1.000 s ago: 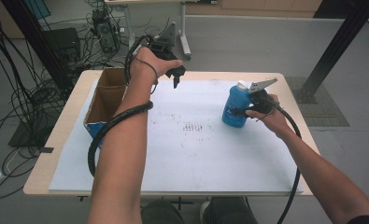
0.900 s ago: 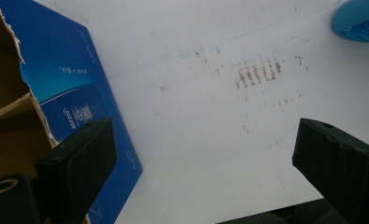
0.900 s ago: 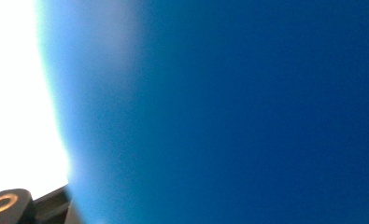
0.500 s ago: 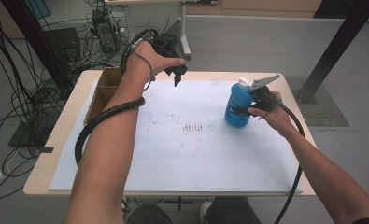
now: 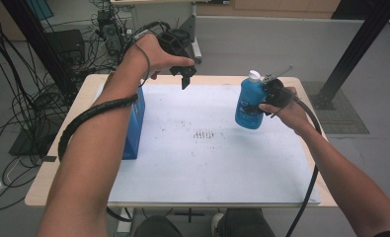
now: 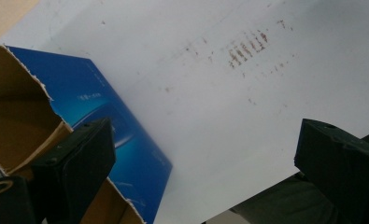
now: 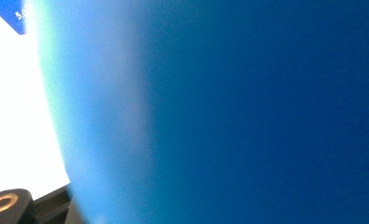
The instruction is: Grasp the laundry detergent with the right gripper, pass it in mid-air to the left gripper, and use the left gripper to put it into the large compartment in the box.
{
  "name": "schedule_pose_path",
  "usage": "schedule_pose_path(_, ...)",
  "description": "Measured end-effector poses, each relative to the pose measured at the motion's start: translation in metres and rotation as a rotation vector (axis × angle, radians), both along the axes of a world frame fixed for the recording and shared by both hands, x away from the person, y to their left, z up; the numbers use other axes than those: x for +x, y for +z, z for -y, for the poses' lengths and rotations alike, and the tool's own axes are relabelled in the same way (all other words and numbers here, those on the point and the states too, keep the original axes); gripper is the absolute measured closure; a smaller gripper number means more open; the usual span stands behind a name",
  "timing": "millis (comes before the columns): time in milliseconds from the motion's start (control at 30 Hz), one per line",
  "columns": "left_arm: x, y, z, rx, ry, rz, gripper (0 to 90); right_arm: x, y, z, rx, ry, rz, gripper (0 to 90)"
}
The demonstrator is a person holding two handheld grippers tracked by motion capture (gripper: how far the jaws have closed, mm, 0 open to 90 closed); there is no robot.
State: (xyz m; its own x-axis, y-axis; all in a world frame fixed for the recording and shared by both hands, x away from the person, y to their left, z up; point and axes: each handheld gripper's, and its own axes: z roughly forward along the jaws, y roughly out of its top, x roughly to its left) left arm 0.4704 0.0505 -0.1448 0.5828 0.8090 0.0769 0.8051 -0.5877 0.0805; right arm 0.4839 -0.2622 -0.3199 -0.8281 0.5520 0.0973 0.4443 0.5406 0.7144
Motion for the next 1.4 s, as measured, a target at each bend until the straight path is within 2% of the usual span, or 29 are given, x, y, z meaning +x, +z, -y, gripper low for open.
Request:
schedule_pose_path(167, -0.001, 0.008, -0.003, 0.002, -0.05, 0.01, 5.5, 0.001, 0.01, -0.012, 0.0, 0.013, -0.011, 43.9)
schedule_pose_path(300, -0.002, 0.014, -0.005, 0.008, -0.113, 0.016, 5.3, 0.0, 0.022, -0.027, -0.003, 0.048, -0.019, 43.9)
schedule_pose_path(533, -0.008, 0.029, -0.001, 0.013, -0.236, 0.059, 5.4, -0.003, 0.036, -0.057, 0.002, 0.145, -0.007, 43.8)
schedule_pose_path(600, -0.009, 0.034, 0.0, 0.007, -0.256, 0.063, 5.4, -0.006, 0.038, -0.07, -0.002, 0.194, -0.005, 43.8)
schedule_pose_path(833, -0.017, 0.045, 0.0, -0.014, -0.343, 0.077, 5.1, -0.01, 0.038, -0.091, -0.003, 0.267, 0.02, 43.7)
schedule_pose_path(1100, -0.025, 0.044, 0.0, -0.005, -0.393, 0.074, 4.9, -0.013, 0.034, -0.119, 0.0, 0.367, 0.035, 43.6)
schedule_pose_path(1200, -0.029, 0.043, 0.001, 0.013, -0.4, 0.069, 4.9, -0.016, 0.033, -0.13, -0.001, 0.399, 0.044, 43.7)
schedule_pose_path(1400, -0.034, 0.041, 0.002, 0.002, -0.427, 0.06, 4.9, -0.021, 0.031, -0.149, 0.003, 0.45, 0.057, 43.6)
